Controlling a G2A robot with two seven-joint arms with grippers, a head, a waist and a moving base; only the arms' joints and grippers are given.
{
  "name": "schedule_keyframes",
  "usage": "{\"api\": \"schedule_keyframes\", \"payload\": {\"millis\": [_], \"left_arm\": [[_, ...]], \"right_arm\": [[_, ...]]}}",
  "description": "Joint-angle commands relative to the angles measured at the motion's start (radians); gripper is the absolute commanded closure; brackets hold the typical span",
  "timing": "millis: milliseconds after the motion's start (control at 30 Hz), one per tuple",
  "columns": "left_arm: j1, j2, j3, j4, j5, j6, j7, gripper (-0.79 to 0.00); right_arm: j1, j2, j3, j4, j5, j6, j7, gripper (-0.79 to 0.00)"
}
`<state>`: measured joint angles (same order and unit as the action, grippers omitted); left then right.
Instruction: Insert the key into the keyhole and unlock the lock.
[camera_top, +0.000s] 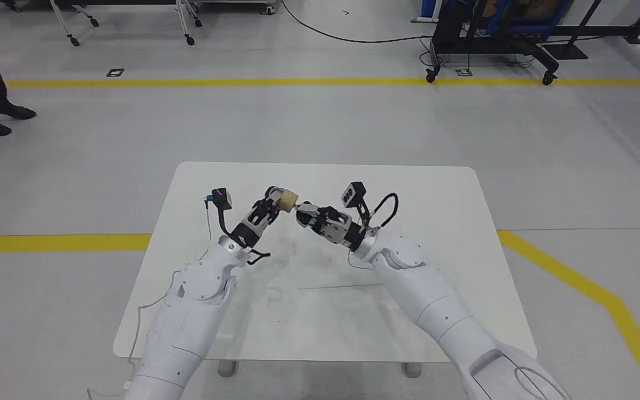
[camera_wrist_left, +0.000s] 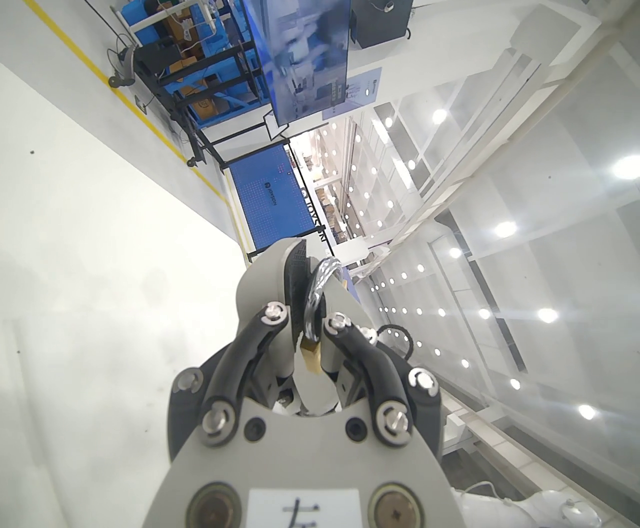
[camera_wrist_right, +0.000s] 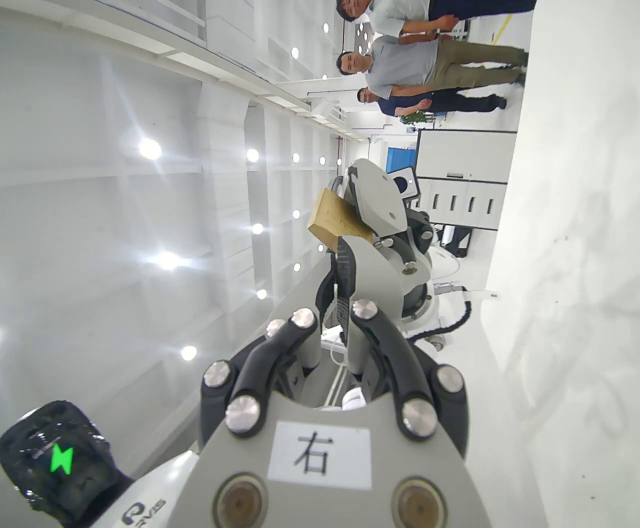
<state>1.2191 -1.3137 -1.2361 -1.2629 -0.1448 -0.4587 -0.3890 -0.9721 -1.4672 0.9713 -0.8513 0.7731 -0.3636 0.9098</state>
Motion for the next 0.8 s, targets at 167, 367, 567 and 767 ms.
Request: {"api": "schedule_keyframes", "payload": {"millis": [167,367,567,767], "left_arm": [[0.011,0.001,0.008,-0.019,0.107,-0.06,0.047,0.0],[0.019,0.001,0.012,-0.029,0.153,-0.093,0.076,0.0],[0.023,0.001,0.013,-0.035,0.162,-0.12,0.083,0.0],[0.024,0.003,0.007,-0.035,0.155,-0.157,0.073,0.0]], "right_arm": [[0.008,-0.01,0.012,0.038,0.134,0.151,0.088,0.0],[0.015,-0.02,0.015,0.066,0.203,0.226,0.14,0.0],[0.012,-0.028,0.03,0.081,0.286,0.286,0.195,0.0],[0.008,-0.035,0.043,0.094,0.367,0.372,0.275,0.0]]}}
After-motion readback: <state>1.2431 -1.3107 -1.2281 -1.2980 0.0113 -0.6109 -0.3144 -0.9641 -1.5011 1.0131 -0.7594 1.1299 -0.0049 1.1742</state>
